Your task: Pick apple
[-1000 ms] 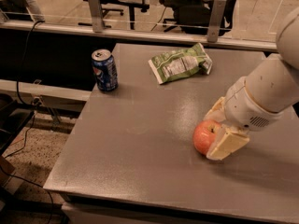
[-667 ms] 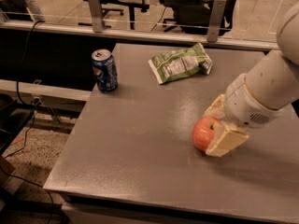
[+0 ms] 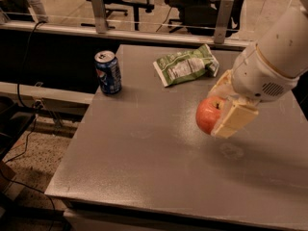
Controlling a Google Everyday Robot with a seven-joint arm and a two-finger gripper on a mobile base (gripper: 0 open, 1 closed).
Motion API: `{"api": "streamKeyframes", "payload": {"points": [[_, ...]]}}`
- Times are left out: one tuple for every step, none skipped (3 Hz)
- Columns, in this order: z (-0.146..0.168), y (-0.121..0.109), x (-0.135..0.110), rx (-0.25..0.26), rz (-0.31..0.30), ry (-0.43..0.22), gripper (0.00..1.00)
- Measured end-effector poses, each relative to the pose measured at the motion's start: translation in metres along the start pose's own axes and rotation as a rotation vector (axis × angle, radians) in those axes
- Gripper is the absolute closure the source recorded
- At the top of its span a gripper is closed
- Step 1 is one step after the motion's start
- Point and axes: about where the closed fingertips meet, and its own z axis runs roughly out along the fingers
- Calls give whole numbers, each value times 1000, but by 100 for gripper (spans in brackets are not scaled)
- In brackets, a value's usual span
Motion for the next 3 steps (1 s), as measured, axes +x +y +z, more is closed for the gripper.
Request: {"api": "streamKeyframes", "payload": {"points": [[-10,-8,-10,-12,-6,-9,100],[-32,-13,-29,-29,-25,-48,100],[-33,-14,-30,-28,-27,-50,100]]}}
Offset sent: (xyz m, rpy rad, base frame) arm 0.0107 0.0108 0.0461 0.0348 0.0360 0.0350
